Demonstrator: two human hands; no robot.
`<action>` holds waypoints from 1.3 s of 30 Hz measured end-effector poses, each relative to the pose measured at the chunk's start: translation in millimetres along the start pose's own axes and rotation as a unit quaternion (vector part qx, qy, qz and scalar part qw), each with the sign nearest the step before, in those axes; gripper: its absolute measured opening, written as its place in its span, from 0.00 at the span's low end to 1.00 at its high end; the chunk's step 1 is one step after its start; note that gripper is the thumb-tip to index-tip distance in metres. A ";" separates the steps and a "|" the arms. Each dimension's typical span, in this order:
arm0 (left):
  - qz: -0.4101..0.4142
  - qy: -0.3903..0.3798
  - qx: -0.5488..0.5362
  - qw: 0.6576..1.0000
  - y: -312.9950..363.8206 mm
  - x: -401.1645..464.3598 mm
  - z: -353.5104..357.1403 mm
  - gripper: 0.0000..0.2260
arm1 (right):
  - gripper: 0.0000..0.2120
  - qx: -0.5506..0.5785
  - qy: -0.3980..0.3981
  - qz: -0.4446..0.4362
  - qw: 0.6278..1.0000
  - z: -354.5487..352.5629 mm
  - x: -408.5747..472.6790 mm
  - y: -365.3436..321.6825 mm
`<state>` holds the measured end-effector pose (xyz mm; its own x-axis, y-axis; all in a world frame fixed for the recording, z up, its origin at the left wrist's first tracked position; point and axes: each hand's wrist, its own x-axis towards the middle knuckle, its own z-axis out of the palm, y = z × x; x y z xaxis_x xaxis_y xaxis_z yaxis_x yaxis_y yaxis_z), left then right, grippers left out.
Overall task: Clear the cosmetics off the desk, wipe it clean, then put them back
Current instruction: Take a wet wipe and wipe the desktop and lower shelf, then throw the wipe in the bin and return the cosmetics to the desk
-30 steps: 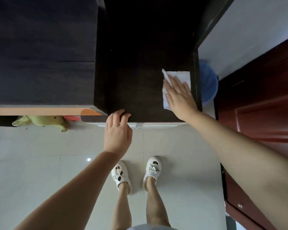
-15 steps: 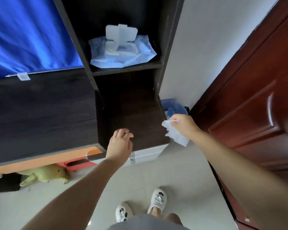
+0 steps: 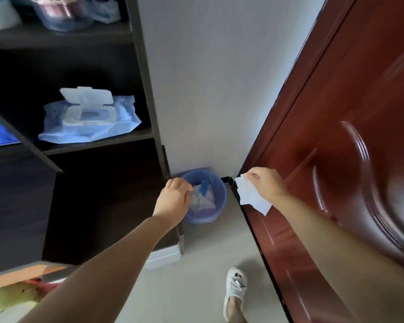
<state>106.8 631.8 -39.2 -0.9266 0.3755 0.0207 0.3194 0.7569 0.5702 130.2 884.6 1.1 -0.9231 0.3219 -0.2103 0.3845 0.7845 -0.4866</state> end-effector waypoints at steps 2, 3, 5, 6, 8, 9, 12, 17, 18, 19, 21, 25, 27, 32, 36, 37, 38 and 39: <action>-0.038 -0.018 -0.007 0.999 14.3 25.8 34.7 0.14 | 0.12 0.005 -0.021 -0.004 1.000 -0.6 33.6 25.3; -0.057 -0.031 -0.009 0.998 20.1 38.1 52.9 0.13 | 0.12 0.010 -0.028 -0.004 1.000 0.7 49.1 38.5; -0.100 -0.051 -0.018 0.994 27.1 59.6 87.0 0.12 | 0.11 0.021 -0.044 -0.004 0.999 5.3 77.7 57.6; -0.122 -0.058 -0.022 0.991 28.7 66.8 103.1 0.12 | 0.10 0.023 -0.054 -0.006 0.998 10.3 91.6 64.8; -0.154 -0.072 -0.029 0.985 26.4 74.7 133.4 0.13 | 0.09 0.019 -0.074 -0.018 0.997 24.0 118.4 76.2; -0.164 -0.081 -0.028 0.983 22.2 77.3 148.6 0.13 | 0.08 0.013 -0.087 -0.024 0.996 34.5 132.0 82.1; -0.191 -0.100 -0.019 0.976 -2.2 86.7 196.9 0.15 | 0.09 -0.008 -0.121 -0.040 0.992 77.8 175.9 98.6; -0.170 -0.111 0.028 0.979 -76.6 100.4 300.1 0.17 | 0.11 -0.016 -0.139 -0.081 0.987 184.2 244.2 124.6; -0.168 -0.097 0.024 0.981 -92.5 103.5 320.6 0.17 | 0.12 -0.017 -0.140 -0.094 0.986 207.9 256.0 129.8; -0.165 -0.098 0.031 0.981 -106.7 104.7 339.5 0.17 | 0.12 -0.016 -0.141 -0.111 0.984 231.4 266.2 135.0; -0.150 -0.118 0.055 0.980 -130.0 103.5 372.6 0.21 | 0.13 -0.012 -0.149 -0.138 0.979 276.0 280.9 144.3; -0.147 -0.163 0.136 0.966 -167.2 85.2 419.7 0.27 | 0.15 0.019 -0.160 -0.127 0.979 346.1 294.0 158.7; -0.147 -0.174 0.160 0.960 -179.6 74.8 434.3 0.27 | 0.15 0.022 -0.169 -0.122 0.978 371.7 295.1 165.8; -0.114 -0.183 0.197 0.956 -187.9 69.3 440.6 0.31 | 0.13 0.026 -0.213 -0.064 0.975 397.6 290.7 173.6; -0.124 -0.202 0.204 0.950 -179.1 74.7 419.8 0.32 | 0.15 -0.006 -0.197 -0.104 0.975 361.5 287.9 161.4; -0.126 -0.202 0.203 0.950 -173.3 77.3 410.8 0.31 | 0.15 -0.013 -0.197 -0.109 0.974 346.9 287.7 156.9; -0.134 -0.198 0.198 0.951 -164.8 80.9 397.2 0.30 | 0.15 -0.019 -0.196 -0.112 0.974 330.5 287.3 151.5; -0.140 -0.187 0.189 0.954 -155.0 85.1 381.5 0.28 | 0.15 -0.026 -0.191 -0.116 0.974 312.0 285.8 144.8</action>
<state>54.1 750.4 -439.1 -0.8735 0.2414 -0.4227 0.1844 0.9678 0.1715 -75.4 924.9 -394.0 -0.9112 -0.0806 -0.4040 0.1549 0.8416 -0.5174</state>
